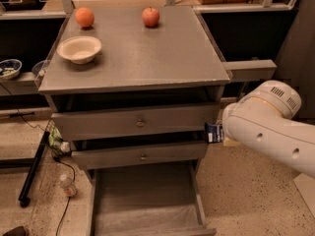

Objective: Pick rxbar chocolate from bottom drawer and place on counter

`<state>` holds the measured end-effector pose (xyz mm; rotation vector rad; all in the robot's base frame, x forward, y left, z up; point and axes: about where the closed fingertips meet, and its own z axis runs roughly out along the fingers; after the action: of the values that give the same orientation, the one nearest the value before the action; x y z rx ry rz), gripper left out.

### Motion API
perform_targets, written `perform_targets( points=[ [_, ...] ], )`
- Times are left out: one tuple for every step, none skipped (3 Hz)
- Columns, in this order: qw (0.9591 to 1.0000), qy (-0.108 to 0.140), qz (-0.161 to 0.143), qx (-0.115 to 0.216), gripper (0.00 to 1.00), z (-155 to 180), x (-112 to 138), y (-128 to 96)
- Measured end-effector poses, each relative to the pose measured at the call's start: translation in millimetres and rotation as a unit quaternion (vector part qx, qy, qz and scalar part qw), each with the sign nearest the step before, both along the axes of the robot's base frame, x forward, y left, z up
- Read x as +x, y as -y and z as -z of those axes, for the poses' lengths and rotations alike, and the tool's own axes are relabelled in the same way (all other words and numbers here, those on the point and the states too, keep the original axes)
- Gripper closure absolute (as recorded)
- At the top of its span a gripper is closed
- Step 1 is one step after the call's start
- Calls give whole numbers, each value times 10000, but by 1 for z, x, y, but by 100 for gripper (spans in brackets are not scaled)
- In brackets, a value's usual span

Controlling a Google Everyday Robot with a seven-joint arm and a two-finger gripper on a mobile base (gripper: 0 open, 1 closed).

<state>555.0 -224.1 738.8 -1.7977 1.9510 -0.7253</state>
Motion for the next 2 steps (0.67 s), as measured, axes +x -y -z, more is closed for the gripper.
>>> perform_targets(
  points=[
    [9995,266,-120,-90,100,-32,1,-4],
    [9987,434,-232,-162,100,-53,3,-10]
  ],
)
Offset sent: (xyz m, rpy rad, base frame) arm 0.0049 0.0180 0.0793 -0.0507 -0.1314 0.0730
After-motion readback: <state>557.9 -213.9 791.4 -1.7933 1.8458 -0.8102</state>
